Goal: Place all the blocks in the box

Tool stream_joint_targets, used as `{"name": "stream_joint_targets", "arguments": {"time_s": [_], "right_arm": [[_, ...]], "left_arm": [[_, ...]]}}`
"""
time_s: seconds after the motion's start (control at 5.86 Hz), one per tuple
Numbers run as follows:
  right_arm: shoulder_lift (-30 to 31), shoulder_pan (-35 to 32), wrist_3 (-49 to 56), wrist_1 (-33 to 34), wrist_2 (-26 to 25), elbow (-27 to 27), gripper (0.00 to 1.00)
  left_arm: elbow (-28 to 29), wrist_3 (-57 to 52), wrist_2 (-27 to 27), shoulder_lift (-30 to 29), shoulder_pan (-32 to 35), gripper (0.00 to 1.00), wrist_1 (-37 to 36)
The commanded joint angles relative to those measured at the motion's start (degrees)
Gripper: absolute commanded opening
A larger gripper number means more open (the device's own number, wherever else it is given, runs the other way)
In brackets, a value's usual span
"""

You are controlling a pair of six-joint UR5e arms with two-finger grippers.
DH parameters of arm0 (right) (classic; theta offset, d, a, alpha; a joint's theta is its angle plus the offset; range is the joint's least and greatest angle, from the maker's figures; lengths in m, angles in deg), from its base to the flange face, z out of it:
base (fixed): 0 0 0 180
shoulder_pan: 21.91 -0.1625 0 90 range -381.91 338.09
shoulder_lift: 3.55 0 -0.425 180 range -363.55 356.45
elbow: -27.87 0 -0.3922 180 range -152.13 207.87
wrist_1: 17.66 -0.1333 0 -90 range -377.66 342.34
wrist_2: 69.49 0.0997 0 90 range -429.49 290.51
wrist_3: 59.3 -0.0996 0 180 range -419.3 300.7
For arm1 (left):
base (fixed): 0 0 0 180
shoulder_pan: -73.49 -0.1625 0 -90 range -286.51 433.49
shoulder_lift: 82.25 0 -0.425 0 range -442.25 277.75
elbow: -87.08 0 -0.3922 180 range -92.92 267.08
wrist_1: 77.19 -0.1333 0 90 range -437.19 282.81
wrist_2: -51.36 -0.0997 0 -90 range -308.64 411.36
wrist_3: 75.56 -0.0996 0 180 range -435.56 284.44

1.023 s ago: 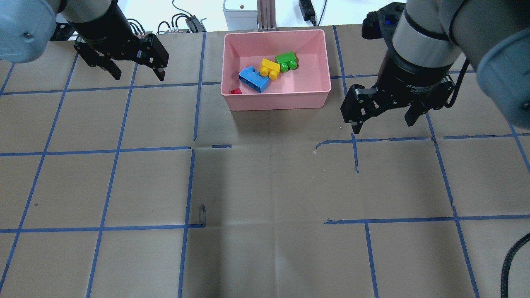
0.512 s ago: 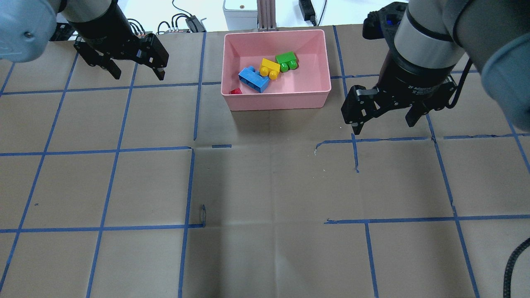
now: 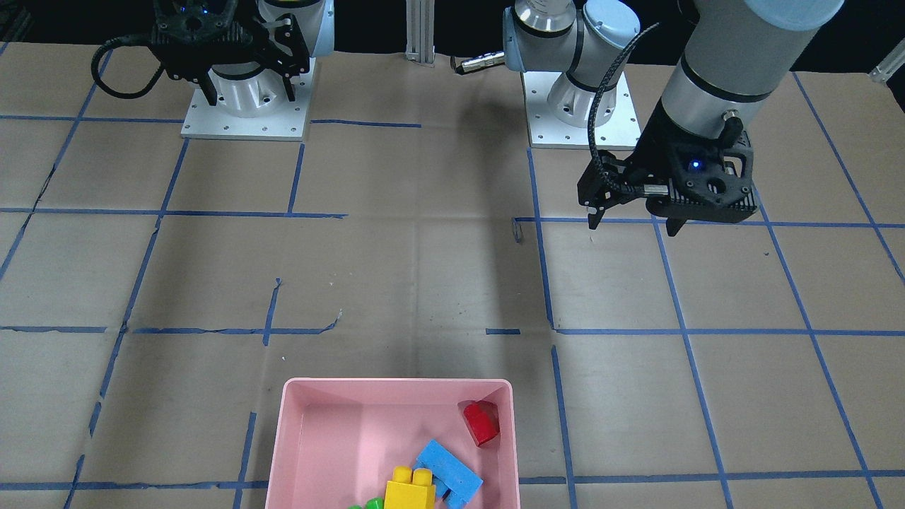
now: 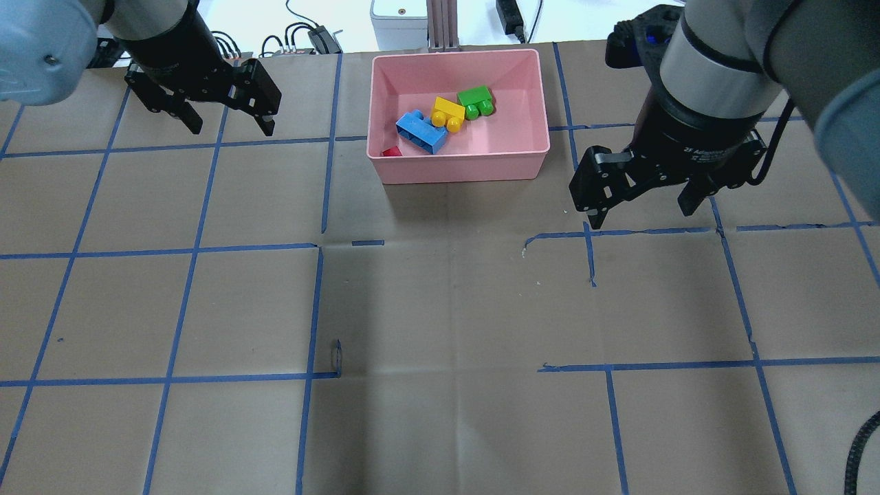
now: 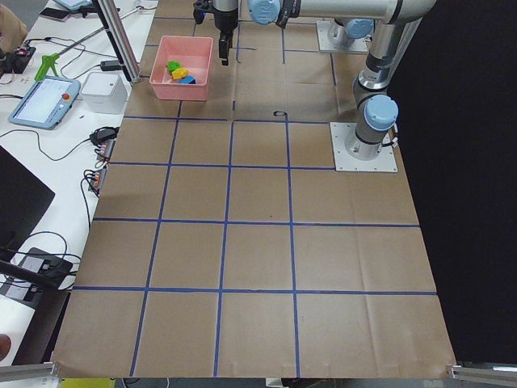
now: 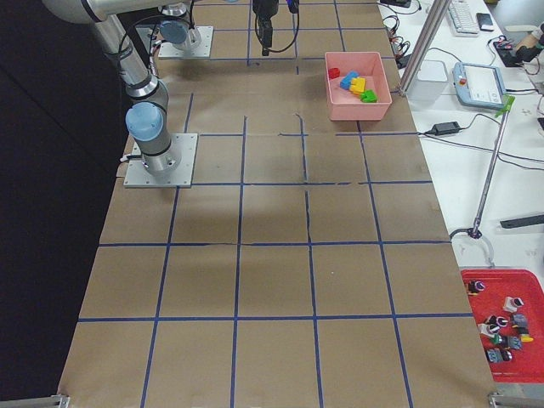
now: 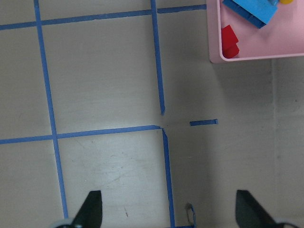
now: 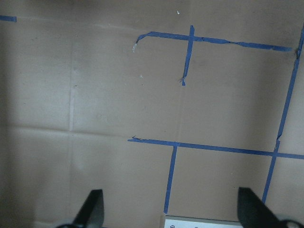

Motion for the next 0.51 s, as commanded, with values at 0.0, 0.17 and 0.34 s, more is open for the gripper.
{"name": "stream_joint_targets", "arguments": {"time_s": [0.0, 0.17, 0.34], "right_arm": [[1.19, 0.18, -0.11, 0.03, 0.08, 0.0, 1.0], [1.2, 0.18, -0.12, 0.12, 1.04, 0.0, 1.0], [1.11, 0.18, -0.12, 0.29, 2.09, 0.0, 1.0]], "left_arm": [[0.05, -0.03, 0.0, -0.44, 0.0, 1.0, -0.02], [0.22, -0.12, 0.0, -0.36, 0.0, 1.0, -0.02], [0.31, -0.12, 0.0, -0.44, 0.0, 1.0, -0.02]]}}
